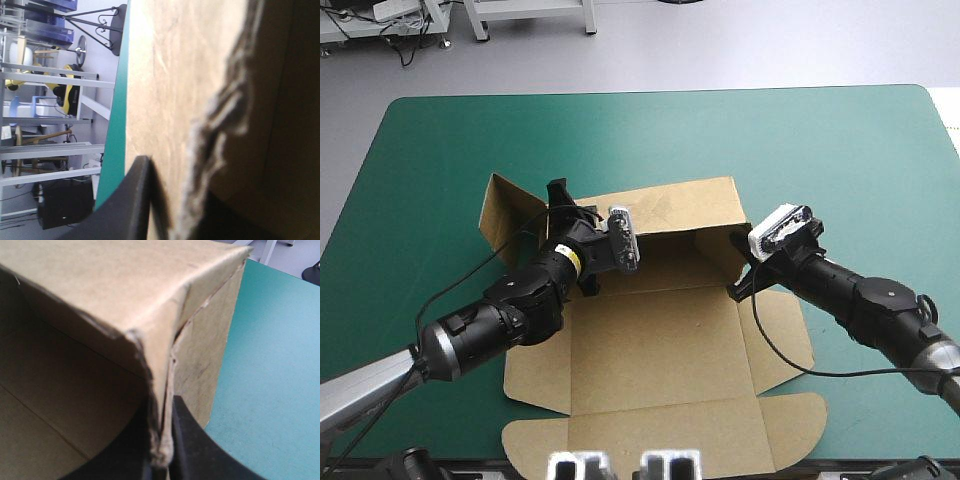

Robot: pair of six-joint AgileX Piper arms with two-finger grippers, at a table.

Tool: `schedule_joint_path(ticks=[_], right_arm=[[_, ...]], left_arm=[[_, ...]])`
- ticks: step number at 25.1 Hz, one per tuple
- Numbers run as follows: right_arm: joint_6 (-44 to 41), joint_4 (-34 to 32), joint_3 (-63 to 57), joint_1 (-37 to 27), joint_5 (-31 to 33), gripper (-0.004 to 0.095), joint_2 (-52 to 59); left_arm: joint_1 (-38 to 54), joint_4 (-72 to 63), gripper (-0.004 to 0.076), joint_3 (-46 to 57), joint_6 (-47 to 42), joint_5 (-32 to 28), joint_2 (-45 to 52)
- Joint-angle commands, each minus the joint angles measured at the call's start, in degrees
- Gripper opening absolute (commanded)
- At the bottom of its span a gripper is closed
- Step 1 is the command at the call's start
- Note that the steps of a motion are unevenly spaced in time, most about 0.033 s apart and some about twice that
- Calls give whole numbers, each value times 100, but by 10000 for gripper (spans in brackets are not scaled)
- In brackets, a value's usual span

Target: Fold the box

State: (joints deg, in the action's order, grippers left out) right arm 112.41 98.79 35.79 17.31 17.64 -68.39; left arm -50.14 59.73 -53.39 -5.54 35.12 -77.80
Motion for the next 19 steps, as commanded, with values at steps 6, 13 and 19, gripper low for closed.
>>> schedule_joint_path(ticks=[6, 13, 19], right_arm=[[-131, 520, 180, 18, 527, -25, 119], [-152, 520, 180, 18, 438, -25, 119], [-152, 480, 180, 18, 277, -25, 119]], left_arm=[[-511, -1522, 482, -447, 283, 325, 607], [-2089, -2169, 482, -935, 641, 1438, 1058], [-2450, -2853, 400, -2133, 622, 2406, 1159]])
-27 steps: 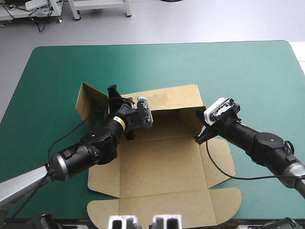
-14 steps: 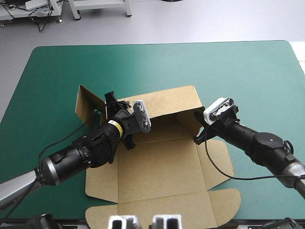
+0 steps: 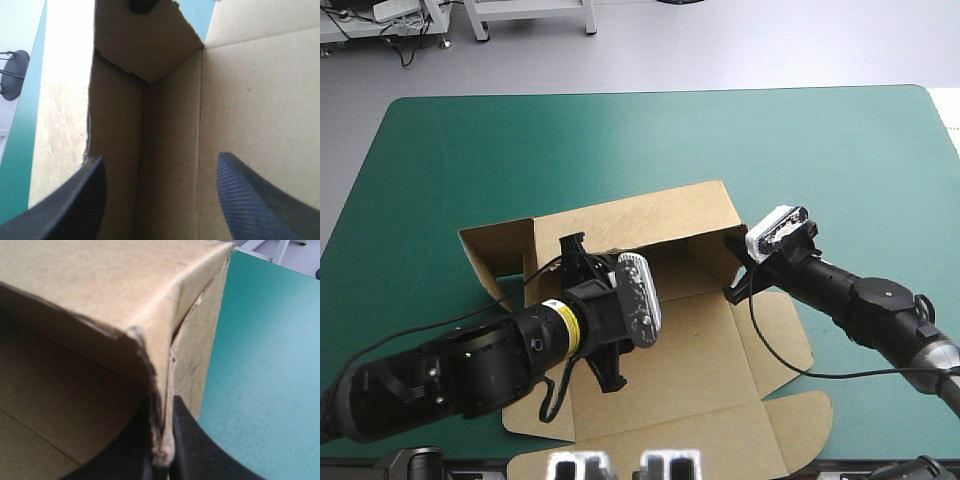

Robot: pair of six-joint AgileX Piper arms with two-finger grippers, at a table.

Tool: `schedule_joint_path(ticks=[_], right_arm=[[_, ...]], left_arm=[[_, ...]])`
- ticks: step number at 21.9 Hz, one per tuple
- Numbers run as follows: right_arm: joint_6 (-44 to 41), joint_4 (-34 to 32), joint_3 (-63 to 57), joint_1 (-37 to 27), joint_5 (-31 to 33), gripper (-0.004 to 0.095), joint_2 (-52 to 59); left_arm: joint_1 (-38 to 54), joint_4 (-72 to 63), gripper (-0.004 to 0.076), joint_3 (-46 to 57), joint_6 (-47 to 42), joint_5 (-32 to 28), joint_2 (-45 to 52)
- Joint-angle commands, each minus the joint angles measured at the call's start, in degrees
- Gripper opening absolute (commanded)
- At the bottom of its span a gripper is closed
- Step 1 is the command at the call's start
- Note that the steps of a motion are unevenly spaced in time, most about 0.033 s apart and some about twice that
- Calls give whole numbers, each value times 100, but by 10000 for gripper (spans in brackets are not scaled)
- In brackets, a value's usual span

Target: Fold the box

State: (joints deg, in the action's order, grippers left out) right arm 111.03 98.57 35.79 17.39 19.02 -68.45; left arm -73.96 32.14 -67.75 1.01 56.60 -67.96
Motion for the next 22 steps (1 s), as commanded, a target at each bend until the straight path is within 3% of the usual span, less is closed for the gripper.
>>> schedule_joint_path(ticks=[1, 6, 8, 10, 13, 15, 16, 17, 19, 22], right_arm=[[-14, 467, 180, 10, 111, -25, 125], [-370, 67, 180, 10, 84, -25, 125], [-734, -313, 180, 10, 84, -25, 148], [-1052, -793, 183, 10, 84, -25, 192], [-1646, -1462, 245, 10, 124, -25, 327], [-2942, -3036, 571, 10, 568, -25, 446], [-3509, -3609, 744, 10, 828, -25, 474], [-4362, -4712, 1084, 10, 1310, -25, 483], [-5513, -5968, 1706, 10, 2087, -25, 473], [-6940, -7532, 2677, -58, 3166, -25, 419]], left_arm=[[-68, -93, 363, -926, -33, 338, 175], [183, 261, 143, -1932, -8, 758, 175], [848, 343, 20, -2306, 35, 1234, 175], [1858, 331, 4, -2442, 35, 1435, 175], [3371, -386, 13, -2442, 415, 1221, 153], [5084, -1653, 13, -2442, 1025, 773, 113], [5527, -1917, 13, -2442, 1138, 749, 103], [6287, -2519, 13, -2442, 1469, 724, 56], [7381, -3407, 13, -2408, 2027, 764, -12], [8211, -4201, 13, -2104, 2298, 570, -24]])
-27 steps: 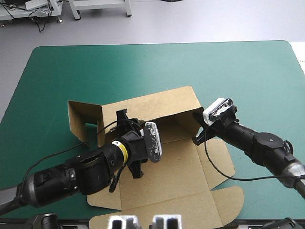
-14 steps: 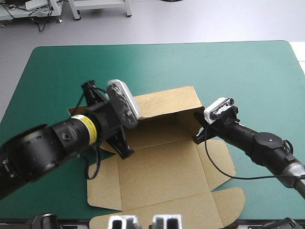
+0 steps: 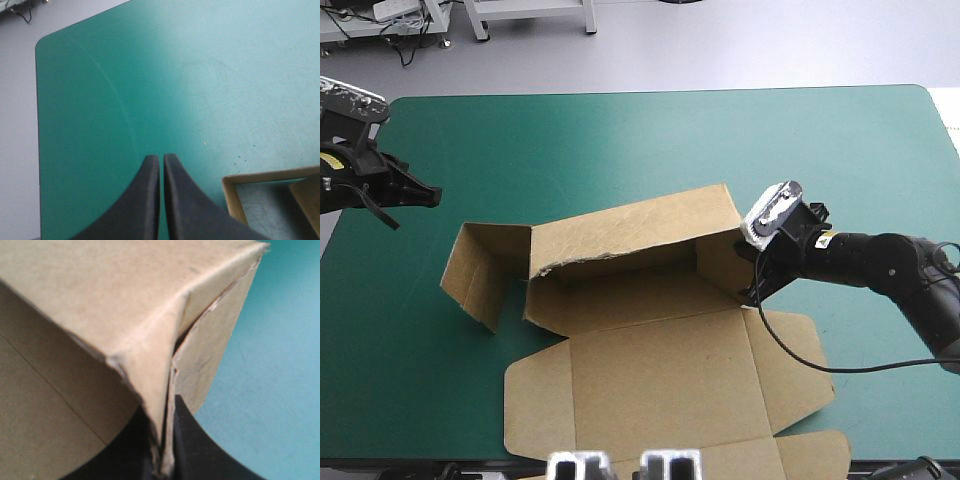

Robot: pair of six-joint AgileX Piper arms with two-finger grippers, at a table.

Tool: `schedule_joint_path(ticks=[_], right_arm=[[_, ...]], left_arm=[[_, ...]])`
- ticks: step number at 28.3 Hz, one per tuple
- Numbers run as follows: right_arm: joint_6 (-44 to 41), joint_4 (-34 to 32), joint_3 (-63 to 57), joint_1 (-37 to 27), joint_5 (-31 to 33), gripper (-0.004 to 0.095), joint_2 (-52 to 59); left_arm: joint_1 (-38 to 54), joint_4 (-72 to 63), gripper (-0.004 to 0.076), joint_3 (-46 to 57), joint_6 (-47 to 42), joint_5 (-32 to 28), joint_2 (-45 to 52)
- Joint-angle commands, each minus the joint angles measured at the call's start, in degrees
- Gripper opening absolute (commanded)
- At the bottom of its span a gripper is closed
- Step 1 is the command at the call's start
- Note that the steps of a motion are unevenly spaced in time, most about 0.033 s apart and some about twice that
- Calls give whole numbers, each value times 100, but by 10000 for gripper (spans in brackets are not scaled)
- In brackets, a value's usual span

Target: Fold the box

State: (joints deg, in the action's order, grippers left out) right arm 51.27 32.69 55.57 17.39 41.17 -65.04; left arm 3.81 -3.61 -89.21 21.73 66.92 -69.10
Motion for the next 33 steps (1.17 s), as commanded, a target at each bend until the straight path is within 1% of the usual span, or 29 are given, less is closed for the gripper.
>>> schedule_joint_path(ticks=[1, 3, 4, 5, 10, 16, 19, 21, 23, 24, 25, 28, 30, 31, 33], right_arm=[[-1332, -1420, 1119, -190, 1556, -25, -68], [-1421, -1605, 1589, -415, 2278, -25, -333], [-1431, -1577, 1806, -530, 2610, -25, -514], [-1431, -1496, 2195, -709, 3098, -25, -889], [-1787, -1477, 2876, -805, 3081, -25, -2020], [-1851, -927, 3874, -805, 3081, -25, -3660], [-1892, -811, 4333, -792, 3081, -24, -4126], [-1851, -722, 4561, -792, 3081, -6, -4261], [-1652, -673, 4807, -792, 3081, 64, -4272], [-1643, -673, 4948, -792, 3081, 123, -4272], [-1643, -673, 5097, -792, 3081, 198, -4247], [-1744, -673, 5528, -792, 3081, 472, -4162], [-1993, -739, 5711, -792, 3081, 608, -4086], [-2120, -809, 5765, -792, 3081, 656, -4020], [-2236, -896, 5753, -792, 3081, 689, -3859]], left_arm=[[595, -785, 13, 219, 306, -571, 89], [633, -773, 13, 434, 306, -732, 89], [633, -773, 13, 532, 306, -794, 89], [633, -784, 13, 703, 306, -902, 89], [633, -867, 13, 996, 353, -1047, 89], [633, -1145, 13, 1021, 465, -1130, 89], [633, -1197, 13, 1021, 549, -1130, 89], [633, -1258, 13, 1021, 563, -1130, 89], [633, -1342, 13, 1021, 637, -1130, 89], [633, -1381, 13, 1021, 678, -1143, 89], [633, -1421, 13, 1021, 716, -1143, 89], [633, -1487, 13, 1021, 744, -1143, 89], [633, -1487, 13, 1021, 756, -1143, 89], [633, -1452, 13, 1021, 756, -1143, 89], [633, -1377, 13, 1021, 756, -1143, 89]])
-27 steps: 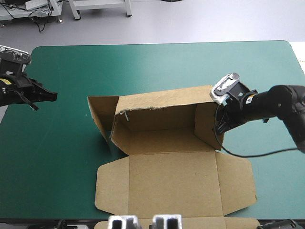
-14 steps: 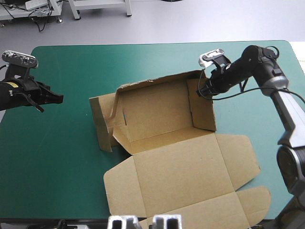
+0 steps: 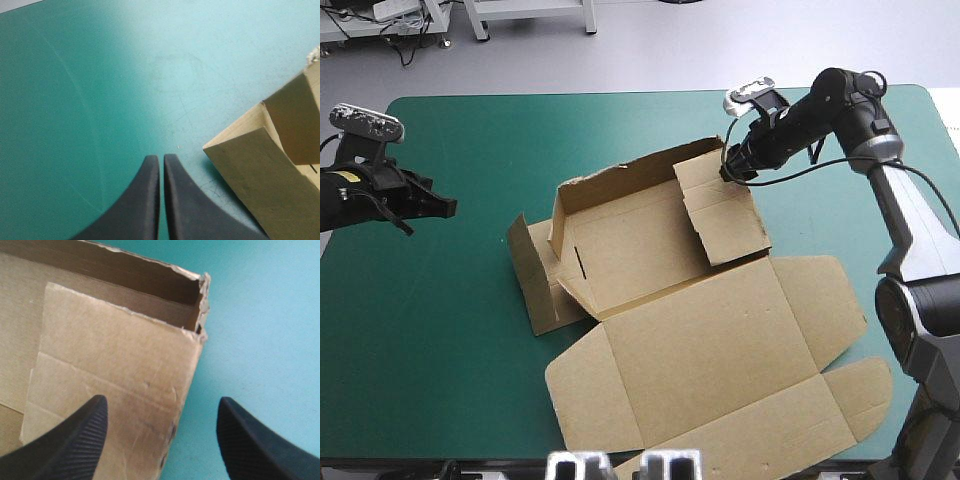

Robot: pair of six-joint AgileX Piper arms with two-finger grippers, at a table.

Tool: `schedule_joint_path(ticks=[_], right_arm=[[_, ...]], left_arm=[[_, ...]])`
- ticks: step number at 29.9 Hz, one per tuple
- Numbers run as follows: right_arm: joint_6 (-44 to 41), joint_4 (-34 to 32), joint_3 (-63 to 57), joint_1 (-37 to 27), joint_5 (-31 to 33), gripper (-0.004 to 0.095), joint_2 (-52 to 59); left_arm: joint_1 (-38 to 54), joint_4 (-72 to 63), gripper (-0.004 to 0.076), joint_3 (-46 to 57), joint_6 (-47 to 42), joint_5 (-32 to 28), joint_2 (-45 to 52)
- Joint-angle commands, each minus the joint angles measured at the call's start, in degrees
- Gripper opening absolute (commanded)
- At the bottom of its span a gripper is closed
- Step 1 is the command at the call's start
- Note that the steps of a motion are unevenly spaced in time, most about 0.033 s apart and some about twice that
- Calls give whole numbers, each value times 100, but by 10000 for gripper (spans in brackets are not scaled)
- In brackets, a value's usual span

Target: Fold the box

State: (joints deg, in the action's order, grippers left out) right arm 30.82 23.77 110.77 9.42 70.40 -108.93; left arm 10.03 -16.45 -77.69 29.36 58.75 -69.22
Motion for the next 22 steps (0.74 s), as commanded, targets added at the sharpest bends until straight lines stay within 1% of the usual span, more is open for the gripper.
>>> schedule_joint_path(ticks=[1, 5, 8, 11, 14, 16, 20, 22], right_arm=[[-268, -66, 201, 15, 157, 688, 599], [-292, -113, -159, 15, 157, 679, 802], [-321, -148, -560, 15, 157, 679, 789], [-321, -202, -852, 85, 157, 679, 630], [-321, -315, -822, 249, 157, 679, 362], [-368, -500, -713, 393, 147, 679, 165], [-631, -1103, -345, 773, 147, 677, -226], [-737, -1298, -142, 908, 147, 657, -386]], left_arm=[[11, -67, 13, -131, -33, -327, 102], [45, 100, 11, -131, -257, -327, 102], [45, 429, 9, -131, -531, -219, 102], [45, 458, 9, -131, -629, -15, 102], [45, 347, 9, -131, -635, 100, 102], [45, 289, 9, -131, -635, 226, 102], [45, 267, 9, -131, -624, 392, 102], [45, 247, 9, -131, -609, 468, 102]])
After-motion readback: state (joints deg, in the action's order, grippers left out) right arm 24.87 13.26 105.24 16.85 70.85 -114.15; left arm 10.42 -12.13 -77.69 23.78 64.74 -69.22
